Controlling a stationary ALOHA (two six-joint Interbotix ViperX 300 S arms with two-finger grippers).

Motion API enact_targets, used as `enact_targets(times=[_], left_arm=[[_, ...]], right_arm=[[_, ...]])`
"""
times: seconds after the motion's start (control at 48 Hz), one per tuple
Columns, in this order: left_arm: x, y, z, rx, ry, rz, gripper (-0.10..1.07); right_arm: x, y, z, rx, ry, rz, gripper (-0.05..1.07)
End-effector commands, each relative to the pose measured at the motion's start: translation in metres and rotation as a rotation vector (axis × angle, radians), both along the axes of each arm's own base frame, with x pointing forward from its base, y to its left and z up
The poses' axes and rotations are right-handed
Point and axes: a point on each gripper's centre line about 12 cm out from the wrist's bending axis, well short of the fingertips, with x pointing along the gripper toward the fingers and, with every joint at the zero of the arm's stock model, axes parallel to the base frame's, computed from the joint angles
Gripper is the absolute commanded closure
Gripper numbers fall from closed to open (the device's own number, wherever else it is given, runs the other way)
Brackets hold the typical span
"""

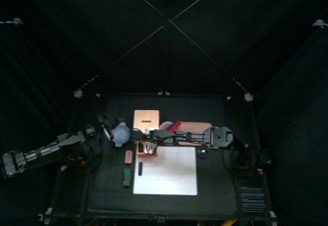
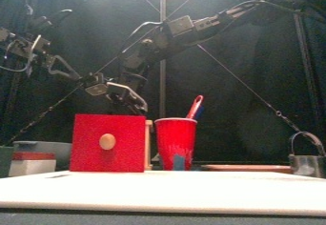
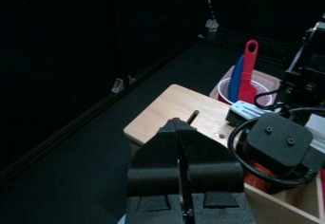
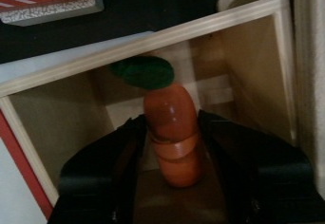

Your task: Grab carrot from open drawer and put onto cutting board

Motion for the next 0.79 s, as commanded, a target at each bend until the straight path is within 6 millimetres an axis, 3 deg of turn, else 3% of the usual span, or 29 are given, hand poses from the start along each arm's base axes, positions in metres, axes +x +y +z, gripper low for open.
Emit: enact_targets(times=[0.0,0.229,0.625,0.771], left_arm=[[0.001,0.002,0.005,0.009,-0.009,0.004,0.97],[0.001,0.002,0.005,0.009,-0.011,0.004,0.97],[0.001,0.003,0.007,0.013,-0.015,0.007,0.97],[0.001,0.003,0.009,0.015,-0.018,0.010,0.97]], right_arm=[[0.005,-0.001,0.023,-0.012,-0.054,0.002,0.33],[0.007,0.000,0.035,-0.005,-0.078,-0.009,0.36],[-0.016,-0.005,0.139,0.042,-0.229,-0.060,0.37],[-0.032,-0.007,0.167,0.076,-0.259,-0.080,0.37]])
